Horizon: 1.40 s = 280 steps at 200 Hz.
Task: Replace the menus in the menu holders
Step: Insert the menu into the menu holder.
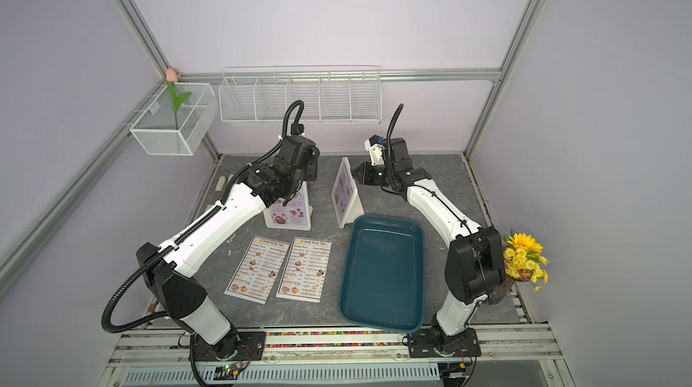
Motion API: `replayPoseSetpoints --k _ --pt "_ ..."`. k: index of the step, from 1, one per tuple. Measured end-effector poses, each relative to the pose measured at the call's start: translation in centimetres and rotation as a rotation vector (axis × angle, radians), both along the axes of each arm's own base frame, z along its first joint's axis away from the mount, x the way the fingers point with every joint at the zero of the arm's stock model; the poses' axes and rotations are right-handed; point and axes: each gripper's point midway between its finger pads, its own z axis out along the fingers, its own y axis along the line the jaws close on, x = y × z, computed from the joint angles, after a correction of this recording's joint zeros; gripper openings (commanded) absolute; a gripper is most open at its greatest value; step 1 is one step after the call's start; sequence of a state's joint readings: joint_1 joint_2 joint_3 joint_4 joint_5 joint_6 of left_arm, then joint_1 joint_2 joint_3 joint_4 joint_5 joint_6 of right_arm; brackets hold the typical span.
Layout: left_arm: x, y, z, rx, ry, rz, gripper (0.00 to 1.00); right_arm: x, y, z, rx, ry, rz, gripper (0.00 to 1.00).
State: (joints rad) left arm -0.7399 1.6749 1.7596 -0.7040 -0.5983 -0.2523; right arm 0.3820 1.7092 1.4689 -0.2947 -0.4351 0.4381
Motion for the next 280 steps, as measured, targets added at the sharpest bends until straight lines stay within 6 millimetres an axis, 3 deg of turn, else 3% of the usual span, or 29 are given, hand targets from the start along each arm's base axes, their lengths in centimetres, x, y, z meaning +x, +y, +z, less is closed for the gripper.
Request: replayPoseSetpoints --k 92,244,280 --pt "0.03 -0.04 0.07 -0.003 -0.003 0.0 0.64 -0.18 0.06 -0.3 -0.001 0.008 0.005 0.07" --pt "0.04 -0.03 0.07 -0.003 -0.003 0.0 0.64 -0.33 0.49 -0.85 0.0 0.023 0.02 0.07" --pt "0.04 -0.03 0.07 -0.003 -0.003 0.0 0.64 -0.29 0.47 -0.76 -0.001 0.019 0.019 0.18"
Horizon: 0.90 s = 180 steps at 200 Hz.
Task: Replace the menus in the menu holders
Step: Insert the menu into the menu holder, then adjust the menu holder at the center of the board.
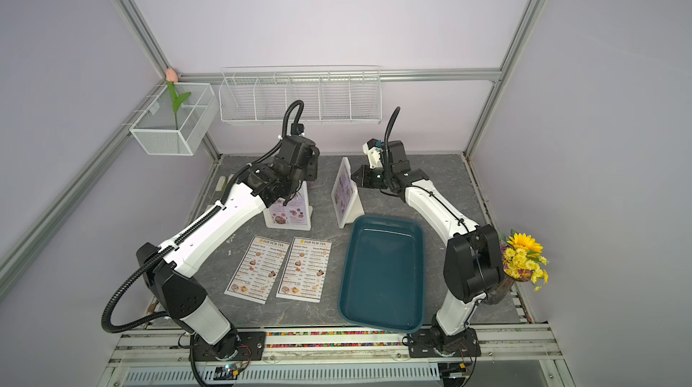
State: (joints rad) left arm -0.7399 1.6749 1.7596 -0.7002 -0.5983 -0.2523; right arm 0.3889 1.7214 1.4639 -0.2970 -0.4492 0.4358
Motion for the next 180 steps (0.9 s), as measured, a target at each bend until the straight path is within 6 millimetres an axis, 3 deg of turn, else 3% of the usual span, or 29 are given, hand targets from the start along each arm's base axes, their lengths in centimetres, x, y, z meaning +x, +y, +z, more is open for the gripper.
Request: replayPoseSetpoints --k 50,72,92,139,180 --pt "0.0 0.1 0.0 0.002 -0.002 0.003 0.64 -0.7 -0.9 1.8 -0.037 -0.072 0.002 0.61" --pt "0.0 0.1 0.1 0.003 -0.003 0.006 0.65 -1.9 -1.7 2.6 -0.061 -0.123 0.008 0.7" --pt "0.0 0.1 0.0 0.006 -0.002 0.004 0.67 -3.3 -2.3 1.7 -0.102 -0.136 0.015 0.81" --pt "-0.1 0.2 -0.1 0.01 0.003 0.004 0.71 -6.1 -2.1 -4.0 -0.25 -0.085 0.038 0.84" --pt "-0.1 0.1 -0.1 0.009 0.005 0.001 0.71 -4.4 -2.9 -6.3 -0.369 -0.115 -0.025 0.84"
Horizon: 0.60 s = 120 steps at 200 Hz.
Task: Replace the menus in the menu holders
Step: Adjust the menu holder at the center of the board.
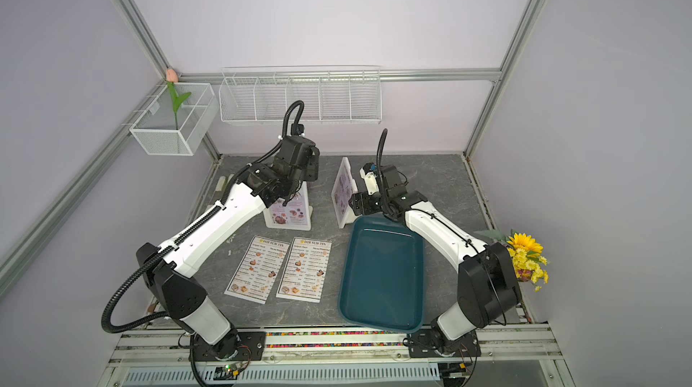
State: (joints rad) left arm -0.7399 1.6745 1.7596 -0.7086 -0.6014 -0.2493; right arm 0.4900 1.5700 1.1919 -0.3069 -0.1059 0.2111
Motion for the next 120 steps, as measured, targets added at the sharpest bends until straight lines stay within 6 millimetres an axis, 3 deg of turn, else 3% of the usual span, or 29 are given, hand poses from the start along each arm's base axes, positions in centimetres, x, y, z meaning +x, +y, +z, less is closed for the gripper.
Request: replayPoseSetpoints --k 56,120 --pt "0.0 0.0 0.0 0.0 0.0 0.0 0.71 4.1 -2.0 -3.0 -0.061 -0.009 -0.061 0.84" --pt "0.0 0.0 0.0 0.0 0.0 0.0 0.71 9.2 -4.2 -2.5 -0.059 -0.051 -0.132 0.83"
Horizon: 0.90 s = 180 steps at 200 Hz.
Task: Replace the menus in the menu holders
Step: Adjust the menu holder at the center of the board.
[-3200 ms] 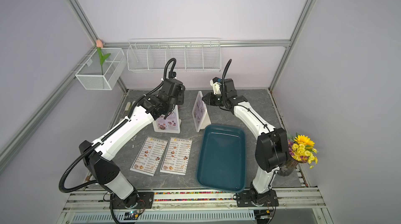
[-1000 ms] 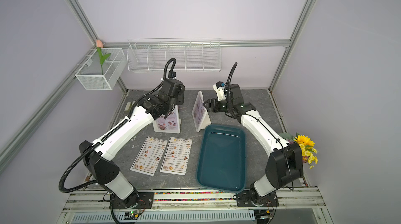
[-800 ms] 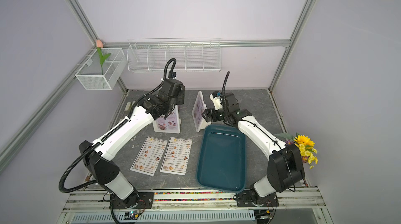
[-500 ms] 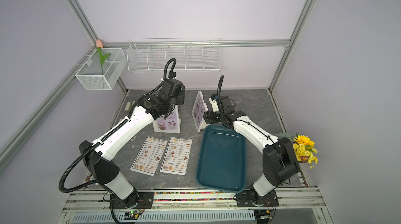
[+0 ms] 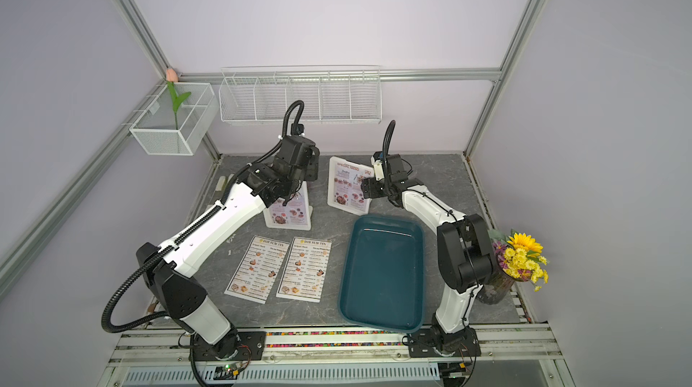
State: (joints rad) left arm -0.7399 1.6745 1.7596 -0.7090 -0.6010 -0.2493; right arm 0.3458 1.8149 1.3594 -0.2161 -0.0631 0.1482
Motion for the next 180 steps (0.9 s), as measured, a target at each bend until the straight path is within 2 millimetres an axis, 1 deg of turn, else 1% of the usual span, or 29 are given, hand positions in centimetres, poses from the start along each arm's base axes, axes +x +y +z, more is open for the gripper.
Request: replayPoseSetpoints --k 13,28,48,61,75,95,115,134,142,154,169,180 --pt "0.0 0.0 0.0 0.0 0.0 0.0 0.71 0.8 -0.7 0.3 -0.005 -0.012 -0.019 0.83" --pt "0.0 0.0 0.0 0.0 0.0 0.0 0.71 1.3 -1.2 0.6 -0.008 -0.022 -0.032 0.83" --pt "0.0 0.0 0.0 0.001 0.0 0.001 0.71 1.3 -1.4 1.2 -0.004 -0.031 -0.031 0.83" --pt "0.0 0.0 0.0 0.001 0.0 0.001 0.71 0.8 -1.6 1.9 0.001 -0.041 -0.033 0.82" --pt "0.0 0.0 0.0 0.001 0.001 0.001 0.71 0.1 -1.8 3.8 0.011 -0.064 -0.041 0.81" --pt "0.0 0.0 0.0 0.001 0.001 0.0 0.7 -0.3 -2.2 7.7 0.042 -0.131 -0.062 0.81" --pt "0.0 0.0 0.0 0.0 0.001 0.0 0.7 0.5 -2.3 11.4 0.071 -0.203 -0.094 0.81" --pt "0.0 -0.1 0.0 -0.001 0.002 -0.003 0.7 1.5 -2.4 13.2 0.084 -0.239 -0.121 0.81" --pt "0.0 -0.1 0.0 -0.001 0.002 -0.003 0.7 2.0 -2.4 13.4 0.085 -0.245 -0.129 0.81" --pt "0.0 -0.1 0.0 -0.001 0.002 -0.003 0.7 2.9 -2.3 12.9 0.081 -0.237 -0.141 0.8" --pt "0.0 -0.1 0.0 -0.001 0.002 -0.003 0.7 3.9 -2.2 11.2 0.069 -0.209 -0.153 0.8" --pt "0.0 -0.1 0.0 -0.001 0.002 -0.003 0.7 4.3 -2.1 9.5 0.058 -0.177 -0.159 0.8"
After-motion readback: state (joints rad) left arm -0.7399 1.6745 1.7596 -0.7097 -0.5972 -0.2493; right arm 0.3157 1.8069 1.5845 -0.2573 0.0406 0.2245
